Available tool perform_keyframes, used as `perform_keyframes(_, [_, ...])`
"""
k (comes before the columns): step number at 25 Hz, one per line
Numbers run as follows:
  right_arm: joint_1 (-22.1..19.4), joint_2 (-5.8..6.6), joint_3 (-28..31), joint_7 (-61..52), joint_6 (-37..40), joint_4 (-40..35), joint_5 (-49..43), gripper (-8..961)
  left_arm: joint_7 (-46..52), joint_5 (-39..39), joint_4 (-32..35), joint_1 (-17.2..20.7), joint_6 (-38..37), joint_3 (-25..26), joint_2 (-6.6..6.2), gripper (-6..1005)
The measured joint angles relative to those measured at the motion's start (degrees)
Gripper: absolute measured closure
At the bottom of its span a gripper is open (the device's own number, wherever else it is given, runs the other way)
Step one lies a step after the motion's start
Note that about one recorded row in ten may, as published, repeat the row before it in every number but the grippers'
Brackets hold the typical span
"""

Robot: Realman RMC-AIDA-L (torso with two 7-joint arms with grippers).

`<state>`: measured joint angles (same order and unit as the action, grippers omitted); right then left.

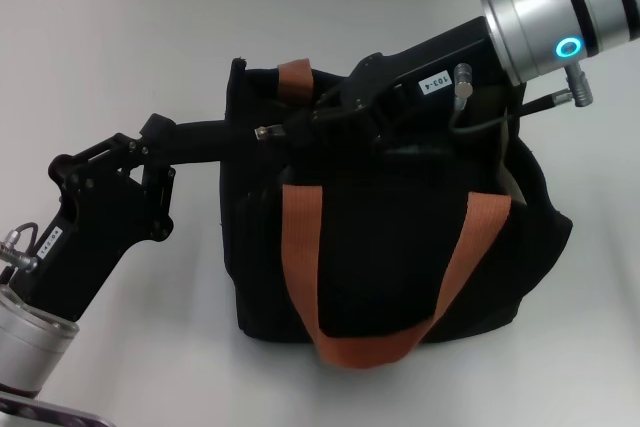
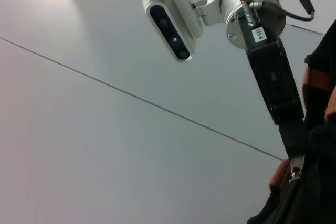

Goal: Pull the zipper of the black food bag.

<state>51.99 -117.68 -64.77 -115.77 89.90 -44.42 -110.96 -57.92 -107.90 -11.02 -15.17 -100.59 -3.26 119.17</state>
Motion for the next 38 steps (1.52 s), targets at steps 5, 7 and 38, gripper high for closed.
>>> perform_keyframes(5, [-0.6, 0.33, 0.0, -0.9, 0.0, -0.1, 0.0, 955, 0.0, 0.0, 0.1, 0.3, 0.0, 0.1, 0.01, 915])
perform_keyframes(7, [-0.6, 0.48, 0.1, -1.3, 0.1, -0.1, 0.0, 955, 0.0, 0.0, 0.1, 0.4, 0.0, 0.2, 0.01, 914])
perform_keyframes(38, [-18.4, 5.28, 21.4, -7.6, 12.3, -10.0, -4.3, 958, 0.6, 0.3, -0.4, 0.5, 1.1, 0.5, 0.01, 908])
